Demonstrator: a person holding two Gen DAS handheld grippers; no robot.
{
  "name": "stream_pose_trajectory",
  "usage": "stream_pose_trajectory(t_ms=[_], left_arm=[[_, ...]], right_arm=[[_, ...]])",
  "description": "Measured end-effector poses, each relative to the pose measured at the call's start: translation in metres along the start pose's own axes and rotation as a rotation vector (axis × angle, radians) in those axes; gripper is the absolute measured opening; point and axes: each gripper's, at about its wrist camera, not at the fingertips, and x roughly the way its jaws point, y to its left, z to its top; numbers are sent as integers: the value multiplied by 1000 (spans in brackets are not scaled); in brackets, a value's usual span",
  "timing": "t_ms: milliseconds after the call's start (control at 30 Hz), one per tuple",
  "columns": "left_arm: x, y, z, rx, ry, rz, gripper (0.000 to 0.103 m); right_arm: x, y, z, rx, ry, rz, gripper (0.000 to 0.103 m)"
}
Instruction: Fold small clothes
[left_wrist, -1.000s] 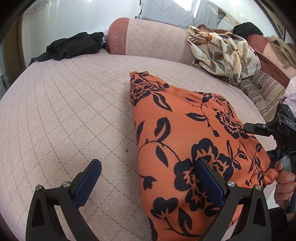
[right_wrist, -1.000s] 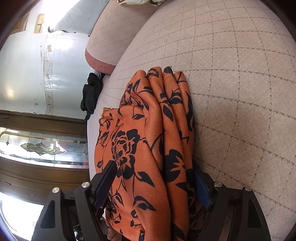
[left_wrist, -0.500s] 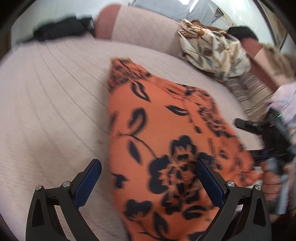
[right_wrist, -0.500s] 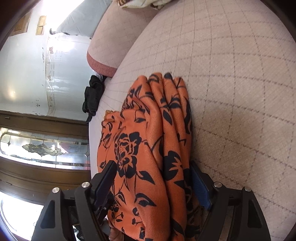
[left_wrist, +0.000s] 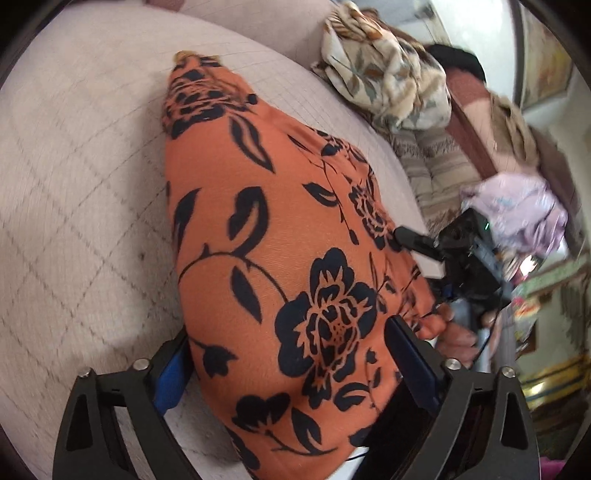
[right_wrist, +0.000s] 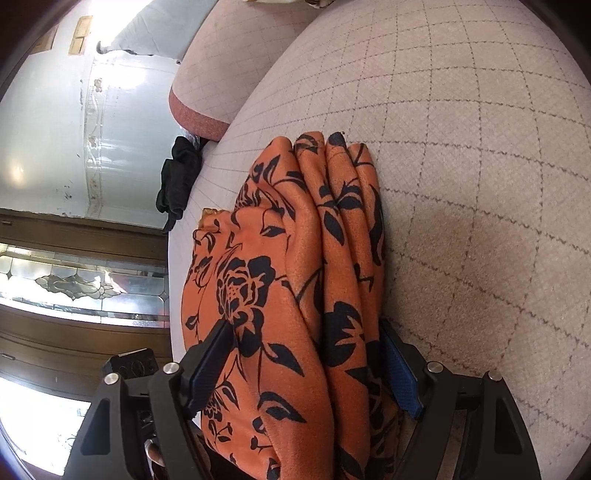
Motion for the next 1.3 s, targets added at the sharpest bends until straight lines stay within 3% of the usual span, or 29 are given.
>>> stream_pose_trajectory(t_ms=[133, 200, 367, 433, 600, 700, 833, 1100, 1300], left_arm=[[4, -6, 6, 48, 1, 69, 81], [5, -5, 10, 46, -3, 70, 80], [10, 1, 12, 56, -18, 55, 80], [11, 0, 11, 57, -24, 48, 84], [13, -6, 10, 40, -54, 57, 88], [8, -4, 5, 9, -95, 103, 71], [2, 2, 7, -63, -106, 93, 52], [-5, -38, 12, 14, -124, 263, 44], [-35, -42, 6, 28, -178, 338, 43]], right_arm=[[2, -1, -1, -14, 1, -1, 81], [4, 2, -3, -26, -9, -10, 80], [8, 14, -9, -98, -29, -77, 71], [9, 16, -11, -112, -33, -91, 67], [13, 22, -15, -136, -44, -135, 67], [16, 30, -18, -179, -58, -179, 66], [16, 36, -22, -203, -78, -201, 60], [15, 59, -32, -297, -138, -274, 45], [8, 66, -37, -311, -155, -202, 37]])
